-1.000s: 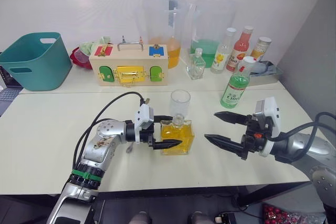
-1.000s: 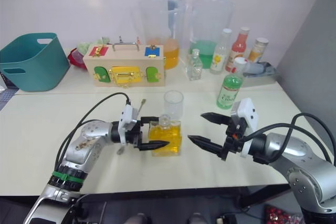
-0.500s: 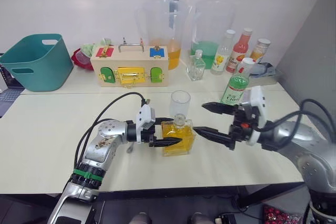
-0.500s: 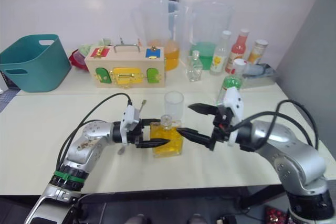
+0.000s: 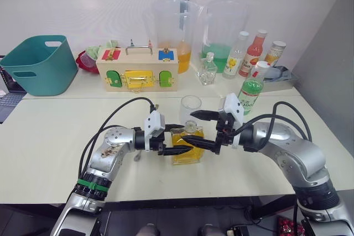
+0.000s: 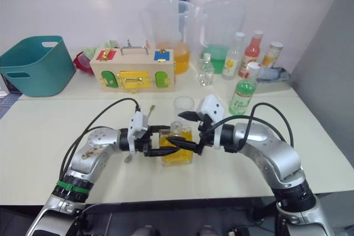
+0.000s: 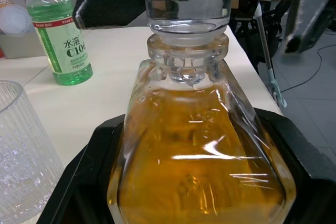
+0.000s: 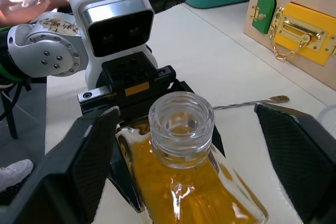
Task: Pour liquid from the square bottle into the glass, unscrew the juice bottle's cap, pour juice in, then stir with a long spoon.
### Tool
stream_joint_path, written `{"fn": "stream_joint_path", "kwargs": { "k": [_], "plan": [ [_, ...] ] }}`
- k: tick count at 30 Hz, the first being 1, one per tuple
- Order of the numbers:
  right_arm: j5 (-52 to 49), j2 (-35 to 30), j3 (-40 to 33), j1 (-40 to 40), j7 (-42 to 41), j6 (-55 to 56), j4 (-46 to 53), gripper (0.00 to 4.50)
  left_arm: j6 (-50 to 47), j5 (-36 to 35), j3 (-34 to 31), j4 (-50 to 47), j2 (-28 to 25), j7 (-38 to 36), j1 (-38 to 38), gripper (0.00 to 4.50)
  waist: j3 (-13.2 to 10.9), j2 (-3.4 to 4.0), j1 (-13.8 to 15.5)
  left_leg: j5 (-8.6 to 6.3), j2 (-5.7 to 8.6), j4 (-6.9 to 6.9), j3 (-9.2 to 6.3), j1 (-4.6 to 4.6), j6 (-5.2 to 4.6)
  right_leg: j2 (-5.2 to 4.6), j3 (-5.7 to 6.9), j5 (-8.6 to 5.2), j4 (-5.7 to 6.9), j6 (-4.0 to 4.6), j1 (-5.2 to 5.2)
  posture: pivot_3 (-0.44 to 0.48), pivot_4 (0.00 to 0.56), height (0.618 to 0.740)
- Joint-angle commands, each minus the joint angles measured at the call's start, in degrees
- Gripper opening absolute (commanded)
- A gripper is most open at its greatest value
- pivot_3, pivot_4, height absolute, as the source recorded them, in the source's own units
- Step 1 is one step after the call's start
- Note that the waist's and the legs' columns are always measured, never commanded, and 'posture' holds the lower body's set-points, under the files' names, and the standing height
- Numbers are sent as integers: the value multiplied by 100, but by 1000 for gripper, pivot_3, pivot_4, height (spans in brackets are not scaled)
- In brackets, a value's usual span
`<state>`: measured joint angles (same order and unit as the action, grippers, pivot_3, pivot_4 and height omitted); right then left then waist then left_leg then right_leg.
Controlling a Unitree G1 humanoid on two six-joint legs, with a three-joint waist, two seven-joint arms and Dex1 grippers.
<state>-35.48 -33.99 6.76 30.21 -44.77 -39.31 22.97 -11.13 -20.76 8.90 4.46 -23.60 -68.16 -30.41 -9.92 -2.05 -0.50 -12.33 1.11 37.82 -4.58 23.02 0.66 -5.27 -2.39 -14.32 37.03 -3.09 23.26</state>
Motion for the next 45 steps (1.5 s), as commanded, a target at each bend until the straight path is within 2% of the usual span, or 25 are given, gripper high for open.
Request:
{"fn": "stream_joint_path", "kwargs": {
  "k": [1,6,7,14,17,20,29,32,39,45],
  "plan": [
    [76,121,-19,68,2,151,68,2996,-33,-12,6,-167,-16,57,23,2786,0,0,0,0,0,0,0,0,0,0,0,0,0,0,0,0,150,740],
    [47,276,-86,39,-63,160,64,1321,-24,56,62,-205,-72,19,18,2786,0,0,-4,0,0,0,0,0,0,0,0,0,0,0,0,0,150,740],
    [33,296,-102,38,-74,161,64,1101,-29,55,62,-211,-72,22,21,2786,0,0,-12,0,0,0,0,-1,0,0,0,0,0,0,0,0,150,740],
    [-66,367,-177,37,-145,114,62,1112,25,134,74,-190,-143,35,14,2786,0,1,-26,0,-1,-1,0,-2,0,1,0,0,0,0,0,0,150,740],
    [-326,445,-375,118,-106,-20,66,1112,168,480,246,-41,-285,72,21,2786,0,1,-30,0,-2,-1,0,-2,0,2,0,0,0,0,0,0,150,740],
    [-618,527,-581,262,-31,-201,107,1112,229,530,283,98,-314,146,23,2786,0,1,-30,0,-3,-2,0,-4,0,2,-1,0,0,0,0,0,150,740],
    [-609,256,-706,406,-87,-182,250,1112,264,497,338,215,-298,218,-56,2786,1,2,-4,0,-2,-2,2,-18,0,1,-1,0,-3,0,-17,0,150,740],
    [-773,17,-1376,325,-23,-73,148,1112,218,425,289,237,-250,249,-83,2786,1,2,20,0,-2,-2,1,-16,0,0,-1,0,-3,0,-16,0,150,740],
    [265,-970,-2464,-469,-46,929,-1341,1112,194,281,162,269,-135,293,-142,2786,3,5,55,0,-1,-1,8,-17,0,0,-3,0,-14,-2,-21,0,150,740],
    [1044,-1137,-2817,-894,274,1875,-2944,1112,202,217,106,230,-65,330,-162,2786,8,19,45,0,-1,-1,14,-17,0,-1,-9,0,-14,-2,-21,0,150,740]
  ]
}}
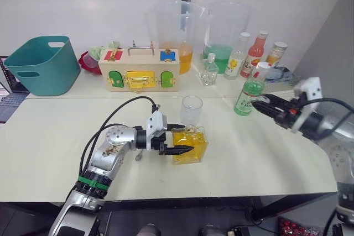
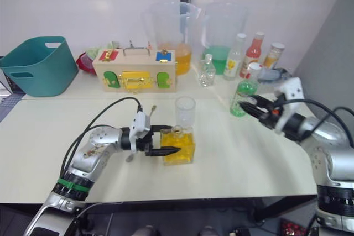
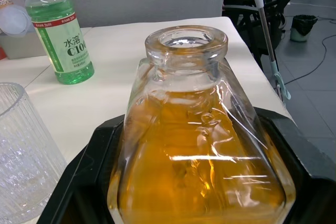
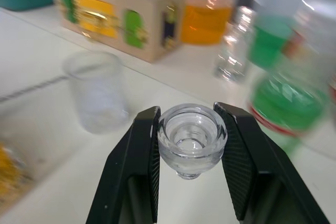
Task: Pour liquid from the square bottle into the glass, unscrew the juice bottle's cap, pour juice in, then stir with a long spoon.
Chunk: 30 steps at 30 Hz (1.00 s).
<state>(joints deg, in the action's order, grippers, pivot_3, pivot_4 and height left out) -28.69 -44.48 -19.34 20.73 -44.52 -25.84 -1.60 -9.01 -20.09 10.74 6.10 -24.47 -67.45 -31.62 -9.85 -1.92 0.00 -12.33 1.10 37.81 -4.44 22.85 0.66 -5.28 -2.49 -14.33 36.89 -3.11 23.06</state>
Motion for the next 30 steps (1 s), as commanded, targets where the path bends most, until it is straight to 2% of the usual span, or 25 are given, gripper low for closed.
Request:
{"fn": "stream_joint_path", "kwargs": {
  "k": [1,5,10,13,18,20,27,30],
  "plan": [
    [519,-57,-193,74,373,678,-779,1112,-12,140,-91,50,34,275,-38,2786,3,9,-5,0,0,0,0,0,0,0,-1,0,0,0,0,0,150,740],
    [1081,244,33,367,954,1275,-2042,1112,-34,117,-152,-50,61,358,7,2786,4,11,-11,1,2,0,1,0,0,-1,-1,0,0,0,-1,0,150,740],
    [1327,539,105,668,1188,1761,-2930,1112,-213,136,-172,-156,20,440,83,2786,2,28,-26,1,2,0,2,1,1,-1,-4,0,0,0,0,0,150,740],
    [1590,559,315,643,1188,2042,-3245,1112,-244,163,-187,-203,6,504,110,2786,2,28,-23,1,2,0,0,1,1,0,-4,0,0,-1,0,0,150,740],
    [1469,652,210,600,1157,2104,-3414,1112,-292,99,-217,-322,-25,505,176,2786,2,29,-49,1,2,0,0,1,1,0,-4,0,0,-1,-1,0,150,740],
    [1323,690,75,521,1181,2028,-3315,2152,-272,97,-218,-338,-48,505,206,2786,3,30,-52,1,2,0,-1,1,1,0,-4,0,0,-1,-1,0,150,740],
    [966,730,-171,206,1111,1734,-2607,4483,-207,115,-158,-300,-22,482,227,2786,3,31,-67,1,1,0,-2,-1,1,1,-4,0,0,-1,-3,0,150,740],
    [797,634,-287,135,1013,1628,-2215,4483,-190,107,-154,-250,-7,457,202,2786,4,35,-66,1,1,0,-2,0,1,1,-4,0,0,-1,-2,0,150,740]
  ]
}}
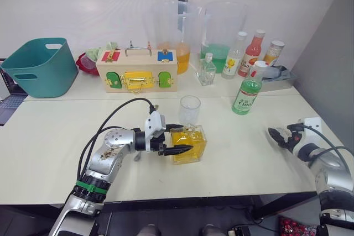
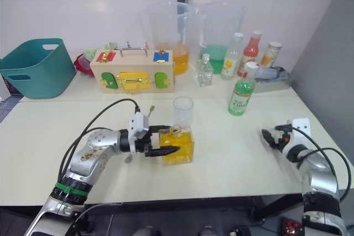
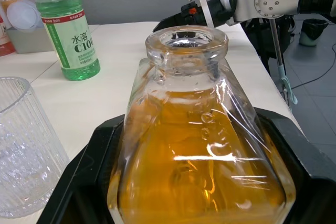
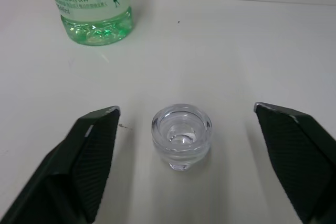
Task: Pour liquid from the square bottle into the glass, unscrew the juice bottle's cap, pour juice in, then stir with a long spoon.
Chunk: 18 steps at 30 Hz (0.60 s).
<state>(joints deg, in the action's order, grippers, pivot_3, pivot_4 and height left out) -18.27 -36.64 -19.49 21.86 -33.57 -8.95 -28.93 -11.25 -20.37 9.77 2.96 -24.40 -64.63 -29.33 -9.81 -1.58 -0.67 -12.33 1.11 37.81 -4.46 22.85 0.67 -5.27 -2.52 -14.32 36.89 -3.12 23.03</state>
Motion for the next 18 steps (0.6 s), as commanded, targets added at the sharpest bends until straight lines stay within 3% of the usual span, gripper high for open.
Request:
{"fn": "stream_joint_path", "kwargs": {
  "k": [1,5,9,18],
  "plan": [
    [-326,-192,-324,4,-143,-118,660,4483,34,131,-61,80,-11,168,-41,2786,0,1,2,0,0,0,0,0,0,0,0,0,0,0,0,0,150,740],
    [-630,-296,-513,-100,-345,-360,1139,4483,46,97,-84,102,-2,145,-61,2786,0,2,6,0,0,0,0,0,0,0,0,0,-1,-1,-1,0,150,740],
    [-1701,-880,-800,-834,-1482,-1317,2722,4483,147,2,-226,31,-9,167,-21,2786,-2,15,22,-1,0,0,-2,4,-2,1,1,-2,-3,-3,1,0,150,740],
    [-3061,-2090,-1037,-1307,-2739,-2928,4033,4483,-208,-223,-468,-362,-170,286,147,2786,-3,17,-27,-2,-6,0,-1,1,-2,4,1,-3,-7,-4,-4,0,150,740]
  ]
}}
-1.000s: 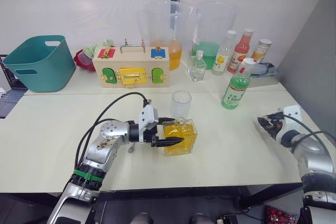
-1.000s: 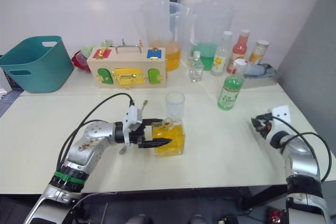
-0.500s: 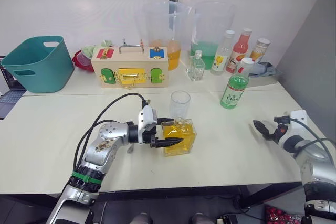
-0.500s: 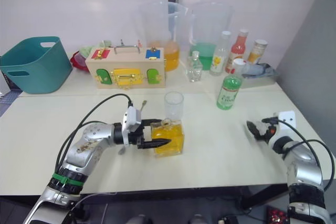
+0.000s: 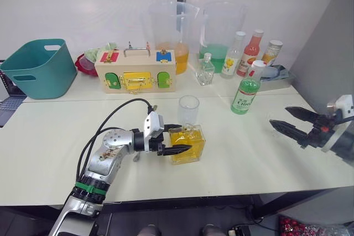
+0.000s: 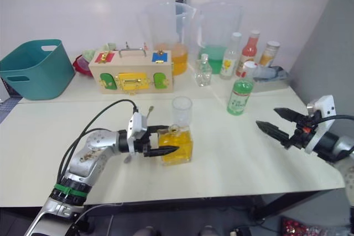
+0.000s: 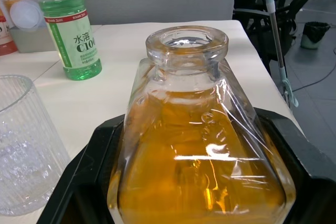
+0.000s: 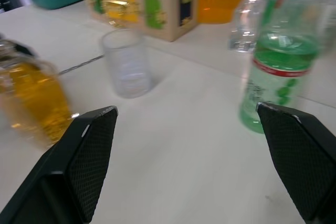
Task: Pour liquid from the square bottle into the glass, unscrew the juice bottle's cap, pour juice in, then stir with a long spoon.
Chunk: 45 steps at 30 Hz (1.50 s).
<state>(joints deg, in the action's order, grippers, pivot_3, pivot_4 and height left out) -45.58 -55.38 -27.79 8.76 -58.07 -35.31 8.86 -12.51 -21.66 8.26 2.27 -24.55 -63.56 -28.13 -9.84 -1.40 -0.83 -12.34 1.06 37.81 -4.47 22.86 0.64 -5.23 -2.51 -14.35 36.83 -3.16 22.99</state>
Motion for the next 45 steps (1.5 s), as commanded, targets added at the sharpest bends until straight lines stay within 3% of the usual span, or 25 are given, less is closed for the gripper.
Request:
{"fn": "stream_joint_path", "kwargs": {
  "k": [1,8,16,23,30,36,40,45],
  "plan": [
    [-344,-355,-147,22,-483,-330,243,4483,-168,-162,-367,-438,-222,173,93,2786,-1,-1,-21,0,-1,0,0,2,0,0,0,0,0,0,3,0,150,740],
    [-244,-653,658,806,-1265,-461,-224,4483,-1065,-782,-902,-1664,-741,545,545,2786,-9,1,-133,-3,-7,-7,2,8,-5,4,-2,-1,1,2,17,0,150,740],
    [371,-79,1649,1764,-1536,25,-894,4483,-2209,-1538,-2113,-2913,-1317,1443,1152,2786,-23,-8,-109,-6,-3,-5,-2,33,-7,-2,2,-2,-6,0,36,0,150,740],
    [522,247,1855,2030,-1645,44,-1006,4483,-2360,-1300,-2703,-3023,-1784,2119,1102,2786,-29,-5,21,-7,0,-4,0,41,-8,-5,1,-1,-7,0,46,0,150,740],
    [412,539,1712,1861,-1364,-118,-660,4483,-2545,-1220,-2336,-2266,-1726,2492,-50,2786,-53,-35,102,-6,3,1,-2,45,-6,-6,6,0,-7,-1,45,0,150,740],
    [312,657,1453,1422,-1045,-170,-247,4483,-2385,-967,-1788,-1450,-1535,2298,-953,2786,-57,-42,126,-9,6,0,-4,50,-7,-6,7,2,3,-1,55,0,150,740],
    [286,855,1038,744,-595,-37,163,4483,-1944,-359,-1125,-197,-1233,2150,-2036,2786,-60,-47,143,-8,7,3,-2,77,-6,-4,3,4,26,2,93,0,150,740],
    [174,1023,784,364,-244,-66,565,4483,-1328,93,-787,725,-978,1836,-2590,2786,-62,-49,63,1,11,5,3,102,7,-8,-5,7,31,1,123,0,150,740]
  ]
}}
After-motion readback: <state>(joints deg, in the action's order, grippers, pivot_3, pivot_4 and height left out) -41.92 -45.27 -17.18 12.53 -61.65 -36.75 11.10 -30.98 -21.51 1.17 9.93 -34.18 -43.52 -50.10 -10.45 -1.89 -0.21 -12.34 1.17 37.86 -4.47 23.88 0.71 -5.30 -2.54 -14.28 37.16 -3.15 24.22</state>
